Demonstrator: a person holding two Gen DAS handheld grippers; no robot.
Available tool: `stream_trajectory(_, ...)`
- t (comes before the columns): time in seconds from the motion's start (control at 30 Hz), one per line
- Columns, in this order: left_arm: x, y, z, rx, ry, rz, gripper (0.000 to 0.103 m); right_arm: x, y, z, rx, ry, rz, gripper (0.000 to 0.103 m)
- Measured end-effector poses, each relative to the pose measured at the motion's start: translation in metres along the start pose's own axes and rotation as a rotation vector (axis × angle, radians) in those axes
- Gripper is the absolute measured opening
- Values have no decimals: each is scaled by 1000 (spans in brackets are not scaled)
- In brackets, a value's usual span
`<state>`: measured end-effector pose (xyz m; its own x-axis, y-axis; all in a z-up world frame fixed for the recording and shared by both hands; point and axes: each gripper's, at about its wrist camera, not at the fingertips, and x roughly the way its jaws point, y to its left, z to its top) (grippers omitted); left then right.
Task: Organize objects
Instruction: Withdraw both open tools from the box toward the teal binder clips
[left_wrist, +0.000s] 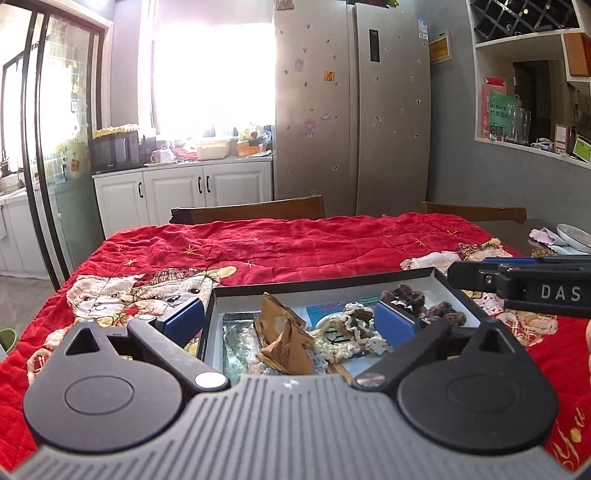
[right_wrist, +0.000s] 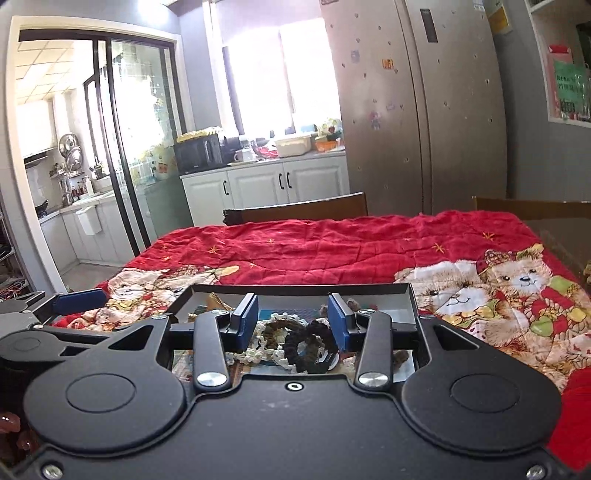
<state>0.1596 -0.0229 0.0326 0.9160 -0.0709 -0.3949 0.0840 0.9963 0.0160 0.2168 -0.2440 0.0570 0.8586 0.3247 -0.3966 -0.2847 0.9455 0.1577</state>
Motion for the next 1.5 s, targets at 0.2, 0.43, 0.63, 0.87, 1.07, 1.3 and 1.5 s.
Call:
stream_trajectory(0.2, -15, -5, -1, 6, -9, -10, 102, -27, 2, -2, -12, -22, 6, 43)
stream_trajectory(0.43, -31, -10, -6, 14, -16, -23, 103, -52, -1, -12, -20, -32, -2, 44)
stream_trajectory(0.63, -40, -17, -14, 30, -8, -44, 103, -68, -2, -30, -24, -15, -12, 45)
stream_trajectory(0.87, -44, -28, -27, 59, 13, -66, 103, -71, -9, -51, -18, 23, -31, 45)
stream_trajectory(1.07, -40, -37, -43, 88, 49, -81, 103, -67, -18, -66, -4, 57, -42, 45)
stream_trajectory(1.3, -30, -46, -63, 122, 102, -99, 103, -59, -20, -85, -27, 101, -50, 45)
stream_trajectory(1.5, -26, -53, -74, 148, 119, -112, 103, -54, -21, -97, -35, 126, -53, 45)
